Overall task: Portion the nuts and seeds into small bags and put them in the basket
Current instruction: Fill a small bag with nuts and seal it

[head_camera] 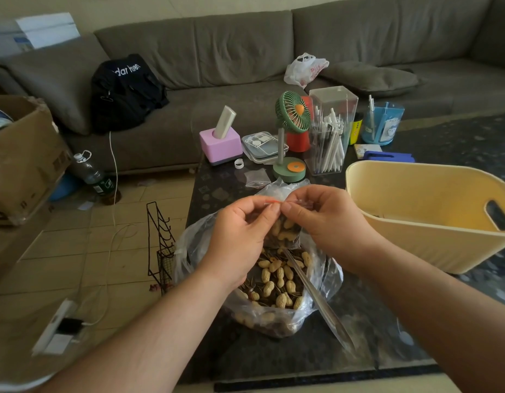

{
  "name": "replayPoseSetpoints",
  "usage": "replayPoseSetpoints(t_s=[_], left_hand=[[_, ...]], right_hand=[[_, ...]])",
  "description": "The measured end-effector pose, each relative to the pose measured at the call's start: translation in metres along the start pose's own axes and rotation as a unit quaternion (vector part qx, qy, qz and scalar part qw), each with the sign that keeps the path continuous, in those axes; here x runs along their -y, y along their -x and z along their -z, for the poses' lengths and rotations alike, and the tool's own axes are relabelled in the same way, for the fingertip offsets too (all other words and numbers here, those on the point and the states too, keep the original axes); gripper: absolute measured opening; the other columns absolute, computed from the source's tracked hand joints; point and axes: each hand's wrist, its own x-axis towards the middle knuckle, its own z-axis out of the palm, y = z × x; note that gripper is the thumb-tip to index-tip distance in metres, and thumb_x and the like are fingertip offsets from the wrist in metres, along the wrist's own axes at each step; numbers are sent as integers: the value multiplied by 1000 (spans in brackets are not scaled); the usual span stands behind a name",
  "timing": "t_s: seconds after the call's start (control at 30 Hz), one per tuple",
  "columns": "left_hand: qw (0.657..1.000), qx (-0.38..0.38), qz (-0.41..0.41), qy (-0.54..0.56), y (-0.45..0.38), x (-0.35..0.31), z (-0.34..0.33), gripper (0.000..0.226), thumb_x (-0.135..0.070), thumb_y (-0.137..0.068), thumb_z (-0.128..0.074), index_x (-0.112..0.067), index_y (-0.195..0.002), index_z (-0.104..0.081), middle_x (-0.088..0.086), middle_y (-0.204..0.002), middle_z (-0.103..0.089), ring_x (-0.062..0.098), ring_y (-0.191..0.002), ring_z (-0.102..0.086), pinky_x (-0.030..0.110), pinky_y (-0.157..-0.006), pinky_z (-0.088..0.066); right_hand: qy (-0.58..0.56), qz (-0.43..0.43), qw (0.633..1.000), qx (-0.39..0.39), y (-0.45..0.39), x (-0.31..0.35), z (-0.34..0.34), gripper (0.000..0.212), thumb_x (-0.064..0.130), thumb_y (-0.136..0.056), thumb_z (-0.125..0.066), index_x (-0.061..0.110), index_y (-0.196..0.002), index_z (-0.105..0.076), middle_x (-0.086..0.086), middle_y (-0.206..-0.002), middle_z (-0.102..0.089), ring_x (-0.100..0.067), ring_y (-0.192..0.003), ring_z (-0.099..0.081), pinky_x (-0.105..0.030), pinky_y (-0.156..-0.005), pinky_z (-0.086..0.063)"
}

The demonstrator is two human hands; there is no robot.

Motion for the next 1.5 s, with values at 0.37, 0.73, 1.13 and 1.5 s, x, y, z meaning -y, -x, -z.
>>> replayPoseSetpoints(t_s=[0.37,0.73,1.13,1.5], left_hand=[[999,-16,28,20,-4,1,5,14,-24,-104,-69,-21,-107,-82,8,-105,-81,29,-107,-77,58,-100,-60],[992,39,115,16,-3,-7,5,32,-55,-99,-58,-45,-126,-72,5,-132,-73,22,-119,-73,48,-101,-60],[978,-40,135,152,-13,-9,11,36,-20,-90,-79,-12,-123,-68,6,-108,-80,20,-99,-76,34,-84,-60],[994,-1,85,68,-7,-8,10,56,-11,-85,-82,-29,-133,-61,6,-108,-82,21,-105,-78,41,-91,-62]], right_hand=[[89,-12,996,-29,-5,6,10,9,12,-92,-78,20,-89,-81,6,-78,-79,-12,-78,-76,-25,-73,-64],[40,-80,995,41,-4,4,11,8,21,-93,-78,13,-93,-77,-4,-80,-78,-11,-70,-73,-22,-65,-58],[-158,-193,966,69,-2,-4,0,10,-2,-97,-62,6,-104,-62,-26,-103,-72,-42,-93,-72,-43,-85,-61],[-60,-97,990,79,3,-10,-7,18,30,-95,-75,12,-94,-77,-8,-87,-77,-21,-82,-76,-33,-76,-64]])
